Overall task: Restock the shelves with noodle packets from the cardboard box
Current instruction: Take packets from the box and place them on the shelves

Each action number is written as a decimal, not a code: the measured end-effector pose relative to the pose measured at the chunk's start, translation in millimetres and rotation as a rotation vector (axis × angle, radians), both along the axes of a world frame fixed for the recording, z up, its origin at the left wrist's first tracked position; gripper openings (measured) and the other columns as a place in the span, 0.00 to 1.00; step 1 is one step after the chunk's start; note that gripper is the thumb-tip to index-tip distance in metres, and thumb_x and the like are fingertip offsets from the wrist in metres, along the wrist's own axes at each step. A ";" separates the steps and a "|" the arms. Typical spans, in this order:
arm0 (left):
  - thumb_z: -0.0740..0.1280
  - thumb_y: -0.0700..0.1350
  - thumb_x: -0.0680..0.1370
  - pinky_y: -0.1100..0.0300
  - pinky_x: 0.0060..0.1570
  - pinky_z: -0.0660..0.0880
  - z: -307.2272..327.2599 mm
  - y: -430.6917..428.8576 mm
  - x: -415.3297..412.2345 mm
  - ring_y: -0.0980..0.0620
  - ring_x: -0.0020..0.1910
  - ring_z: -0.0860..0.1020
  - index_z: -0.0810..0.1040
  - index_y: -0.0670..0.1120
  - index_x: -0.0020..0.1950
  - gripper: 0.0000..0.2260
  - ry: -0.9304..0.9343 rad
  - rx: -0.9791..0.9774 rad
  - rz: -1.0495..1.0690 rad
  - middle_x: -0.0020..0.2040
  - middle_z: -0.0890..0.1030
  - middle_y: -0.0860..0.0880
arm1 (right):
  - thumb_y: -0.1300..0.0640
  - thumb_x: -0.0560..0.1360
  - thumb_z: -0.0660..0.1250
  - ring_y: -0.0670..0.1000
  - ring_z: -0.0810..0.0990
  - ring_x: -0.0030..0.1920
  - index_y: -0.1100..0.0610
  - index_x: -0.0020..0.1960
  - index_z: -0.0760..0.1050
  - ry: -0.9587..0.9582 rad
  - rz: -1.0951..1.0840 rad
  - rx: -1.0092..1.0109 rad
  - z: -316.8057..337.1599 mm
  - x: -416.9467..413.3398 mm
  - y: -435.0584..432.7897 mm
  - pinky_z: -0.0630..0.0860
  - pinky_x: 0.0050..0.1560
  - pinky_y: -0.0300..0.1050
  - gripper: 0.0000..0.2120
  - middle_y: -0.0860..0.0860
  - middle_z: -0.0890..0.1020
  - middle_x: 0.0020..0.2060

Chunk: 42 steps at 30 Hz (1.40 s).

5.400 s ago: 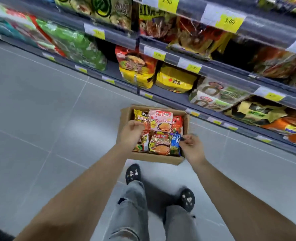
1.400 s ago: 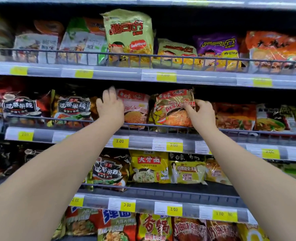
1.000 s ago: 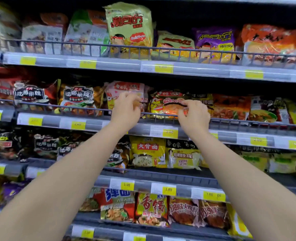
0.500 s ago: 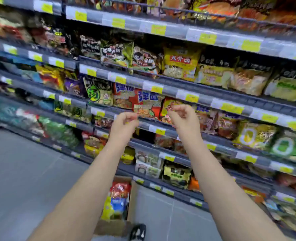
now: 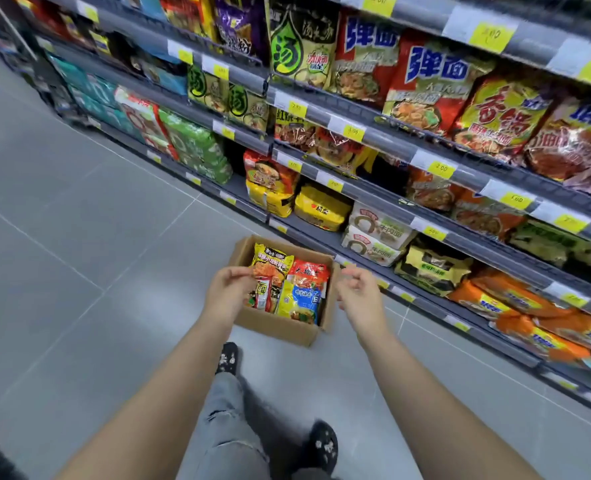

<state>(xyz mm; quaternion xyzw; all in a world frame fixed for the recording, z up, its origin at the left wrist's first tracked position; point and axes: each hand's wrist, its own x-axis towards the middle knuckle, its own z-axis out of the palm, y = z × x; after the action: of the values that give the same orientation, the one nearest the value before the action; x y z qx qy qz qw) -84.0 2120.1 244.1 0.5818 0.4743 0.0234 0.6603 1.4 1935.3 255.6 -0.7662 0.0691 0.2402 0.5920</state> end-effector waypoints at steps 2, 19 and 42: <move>0.68 0.41 0.67 0.49 0.57 0.76 -17.1 27.8 3.6 0.44 0.48 0.79 0.78 0.51 0.41 0.06 0.066 -0.008 -0.020 0.46 0.82 0.44 | 0.62 0.77 0.64 0.46 0.71 0.34 0.56 0.49 0.69 0.053 -0.032 -0.023 -21.2 4.9 22.2 0.69 0.36 0.37 0.05 0.51 0.72 0.35; 0.62 0.40 0.79 0.68 0.39 0.68 -256.9 197.6 161.0 0.54 0.47 0.73 0.74 0.45 0.56 0.07 0.274 0.200 -0.547 0.51 0.76 0.50 | 0.62 0.75 0.65 0.50 0.73 0.31 0.49 0.43 0.68 0.239 -0.292 -0.302 -279.4 120.4 145.9 0.72 0.32 0.43 0.09 0.54 0.77 0.40; 0.72 0.54 0.72 0.50 0.56 0.74 -570.4 185.7 232.5 0.48 0.54 0.77 0.63 0.48 0.65 0.28 0.392 0.505 -0.536 0.54 0.77 0.51 | 0.48 0.70 0.66 0.61 0.65 0.69 0.59 0.71 0.62 -0.039 0.019 -0.760 -583.9 191.5 124.3 0.62 0.68 0.55 0.33 0.59 0.68 0.67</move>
<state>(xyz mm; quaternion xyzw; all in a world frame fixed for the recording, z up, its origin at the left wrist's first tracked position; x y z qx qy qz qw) 148.5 2305.8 -326.3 0.8217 0.4022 -0.1450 0.3769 192.9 2059.6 -328.2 -0.9360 0.1351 0.1882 0.2649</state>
